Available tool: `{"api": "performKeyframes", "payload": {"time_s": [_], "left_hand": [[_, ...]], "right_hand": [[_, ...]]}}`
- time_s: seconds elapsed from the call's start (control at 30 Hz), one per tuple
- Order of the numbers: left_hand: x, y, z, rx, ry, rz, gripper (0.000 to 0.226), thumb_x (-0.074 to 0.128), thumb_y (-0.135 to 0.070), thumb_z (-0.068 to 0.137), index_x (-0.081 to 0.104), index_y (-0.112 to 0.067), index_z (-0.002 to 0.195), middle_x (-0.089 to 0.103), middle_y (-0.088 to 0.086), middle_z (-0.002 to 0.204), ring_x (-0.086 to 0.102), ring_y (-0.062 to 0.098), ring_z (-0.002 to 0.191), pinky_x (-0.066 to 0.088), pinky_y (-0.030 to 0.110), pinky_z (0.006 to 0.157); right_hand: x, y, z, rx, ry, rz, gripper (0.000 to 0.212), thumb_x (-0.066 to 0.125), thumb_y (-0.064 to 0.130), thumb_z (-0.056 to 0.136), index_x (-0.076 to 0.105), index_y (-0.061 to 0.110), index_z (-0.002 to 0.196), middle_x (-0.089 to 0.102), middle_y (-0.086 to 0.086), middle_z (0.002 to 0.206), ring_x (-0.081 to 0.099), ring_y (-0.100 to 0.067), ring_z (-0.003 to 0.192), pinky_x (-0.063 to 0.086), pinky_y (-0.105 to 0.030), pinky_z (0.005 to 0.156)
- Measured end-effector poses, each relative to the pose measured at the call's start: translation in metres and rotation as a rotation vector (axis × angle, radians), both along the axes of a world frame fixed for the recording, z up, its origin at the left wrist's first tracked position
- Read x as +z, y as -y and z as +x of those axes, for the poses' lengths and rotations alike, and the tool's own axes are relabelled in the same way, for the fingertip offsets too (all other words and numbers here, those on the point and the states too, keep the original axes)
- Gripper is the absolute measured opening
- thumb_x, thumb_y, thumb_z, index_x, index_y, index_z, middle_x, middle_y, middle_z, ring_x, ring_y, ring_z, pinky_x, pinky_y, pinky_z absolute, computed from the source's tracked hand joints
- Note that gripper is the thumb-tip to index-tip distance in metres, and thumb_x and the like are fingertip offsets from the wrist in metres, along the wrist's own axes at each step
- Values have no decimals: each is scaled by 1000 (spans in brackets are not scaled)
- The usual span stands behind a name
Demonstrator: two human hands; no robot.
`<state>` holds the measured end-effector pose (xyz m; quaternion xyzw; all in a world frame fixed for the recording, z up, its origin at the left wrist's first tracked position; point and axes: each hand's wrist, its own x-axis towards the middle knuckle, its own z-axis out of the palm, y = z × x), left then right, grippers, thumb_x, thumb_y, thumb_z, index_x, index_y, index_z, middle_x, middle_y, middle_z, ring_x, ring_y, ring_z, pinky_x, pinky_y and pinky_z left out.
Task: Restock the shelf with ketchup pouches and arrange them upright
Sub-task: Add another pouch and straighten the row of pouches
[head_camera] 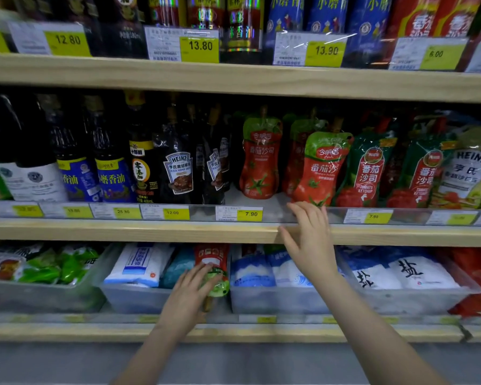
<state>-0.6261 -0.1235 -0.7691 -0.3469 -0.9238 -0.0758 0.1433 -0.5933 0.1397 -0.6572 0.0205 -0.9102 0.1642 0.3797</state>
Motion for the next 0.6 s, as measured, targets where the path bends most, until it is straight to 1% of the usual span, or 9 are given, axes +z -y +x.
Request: {"api": "performKeyframes", "payload": {"time_s": [0.13,0.17,0.23,0.27,0.3,0.33,0.47,0.53,0.6], "left_hand": [[0,-1,3,-46,-35,138,75,89,-1,45,67,-15,115,60,10,127,55,37,117,55,47,80],[3,-2,4,-59,-59,174,66,86,2,51,68,-13,113,62,9,125,56,37,116,55,46,79],[13,-4,6,-88,-151,291,23,65,-9,83,69,-9,106,66,7,117,58,31,114,56,45,79],[24,-5,8,-81,-189,353,27,48,-21,95,70,-7,101,69,6,111,59,26,111,57,41,79],[32,-7,8,-81,-227,401,43,37,-32,99,70,-6,96,70,5,104,61,22,107,57,36,79],[46,-8,7,-68,-251,455,47,36,-37,98,70,-5,92,71,6,99,63,19,99,56,32,77],[100,-17,6,58,-296,538,23,68,-30,83,63,-7,81,66,1,71,62,18,59,44,27,52],[121,-22,6,166,-206,582,23,69,-29,82,56,-10,80,62,0,63,59,20,53,40,28,44],[132,-29,5,203,-63,626,24,60,-37,86,51,-15,84,63,-2,66,59,18,57,47,34,46]], "right_hand": [[-2,-4,0,41,-11,-22,39,60,23,87,50,14,124,52,-2,123,41,-19,123,7,-34,116],[-2,-4,-1,46,-11,-28,39,60,23,87,50,14,124,52,-2,123,40,-18,123,6,-32,115],[-2,-5,-1,54,-4,-32,39,59,22,87,49,15,124,51,-1,124,40,-18,124,5,-31,115],[-2,-5,0,56,2,-30,40,59,22,87,49,15,125,51,-1,125,40,-19,124,5,-32,115],[-1,-5,1,58,7,-25,40,59,21,87,49,14,125,51,-2,125,40,-19,125,5,-33,115],[0,-5,2,59,14,-20,40,59,20,87,49,14,126,51,-2,126,40,-20,125,6,-34,116],[6,-7,10,83,88,-5,44,56,21,90,46,14,131,47,-1,133,34,-18,131,3,-32,117],[9,-10,16,121,128,-7,48,56,23,90,43,15,135,42,0,140,27,-16,136,6,-33,117],[10,-9,25,191,141,-59,51,60,31,88,44,17,135,38,4,143,26,-11,136,17,-32,116]]}}
